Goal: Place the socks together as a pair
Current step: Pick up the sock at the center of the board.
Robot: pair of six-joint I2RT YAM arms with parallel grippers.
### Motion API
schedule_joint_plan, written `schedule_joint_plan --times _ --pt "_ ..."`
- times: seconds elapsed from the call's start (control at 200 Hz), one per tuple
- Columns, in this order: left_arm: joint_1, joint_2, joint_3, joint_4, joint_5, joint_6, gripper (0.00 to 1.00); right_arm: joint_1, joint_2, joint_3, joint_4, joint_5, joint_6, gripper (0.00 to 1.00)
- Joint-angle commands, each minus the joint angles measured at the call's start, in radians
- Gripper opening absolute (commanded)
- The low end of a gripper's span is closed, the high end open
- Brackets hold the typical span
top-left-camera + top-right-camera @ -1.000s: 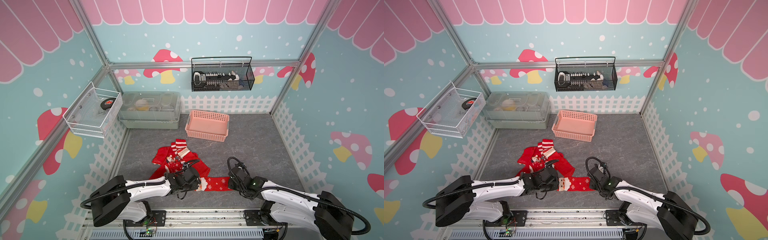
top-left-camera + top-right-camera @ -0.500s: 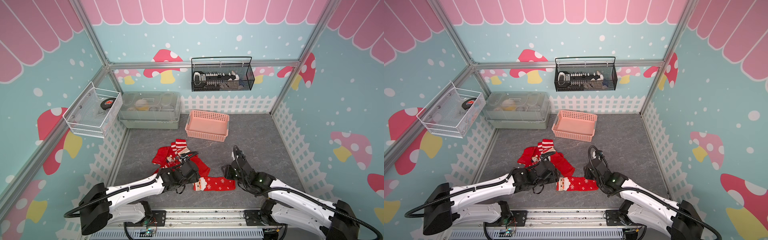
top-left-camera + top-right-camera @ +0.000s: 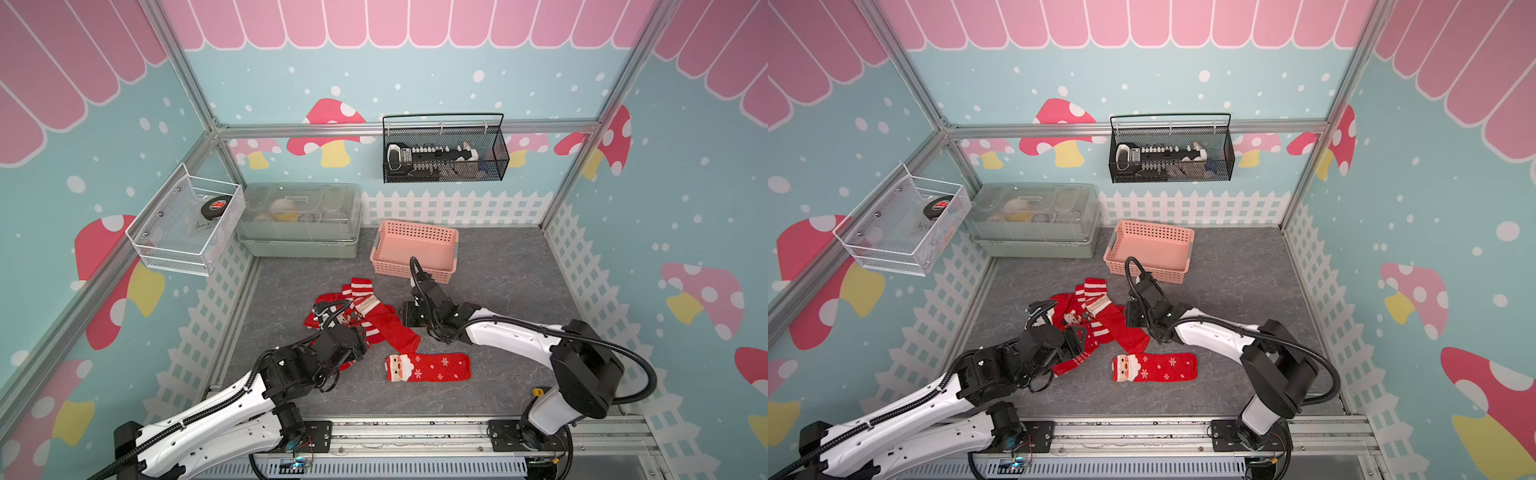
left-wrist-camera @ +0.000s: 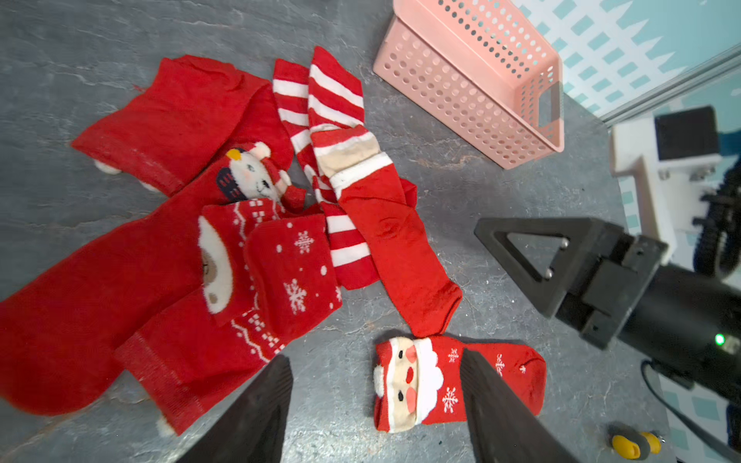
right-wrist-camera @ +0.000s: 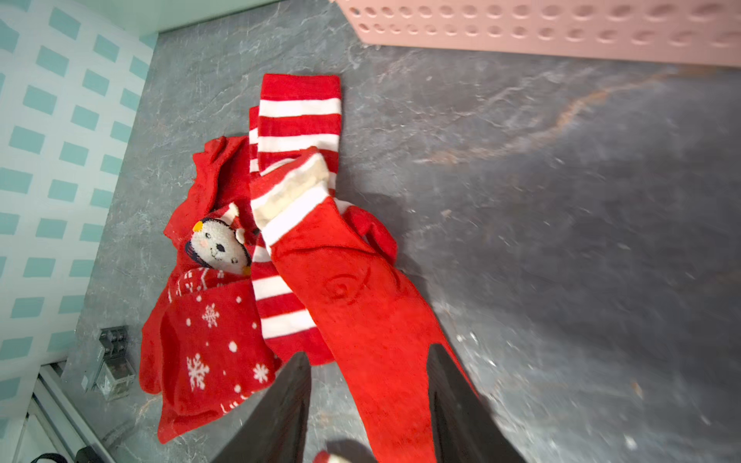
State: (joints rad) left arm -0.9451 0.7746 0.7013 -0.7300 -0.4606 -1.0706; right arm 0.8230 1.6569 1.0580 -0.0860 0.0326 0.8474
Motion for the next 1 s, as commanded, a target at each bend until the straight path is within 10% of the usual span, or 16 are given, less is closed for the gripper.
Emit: schedule_joint_plan --times 0.0,0.385,0.996 --pt "0.008 -0.041 -0.011 -0.051 -0.033 -0.036 0.67 -0.016 0.101 0.126 0.038 -0.070 -0.084 0.48" --pt "0.009 0.027 0.038 -0.098 0.003 -0.030 0.66 -0.072 0.441 0.439 0.019 -0.208 -0.138 0.47" --pt "0.009 0.058 0.038 -0.114 0.009 -0.068 0.66 -0.074 0.549 0.462 0.056 -0.296 -0.116 0.37"
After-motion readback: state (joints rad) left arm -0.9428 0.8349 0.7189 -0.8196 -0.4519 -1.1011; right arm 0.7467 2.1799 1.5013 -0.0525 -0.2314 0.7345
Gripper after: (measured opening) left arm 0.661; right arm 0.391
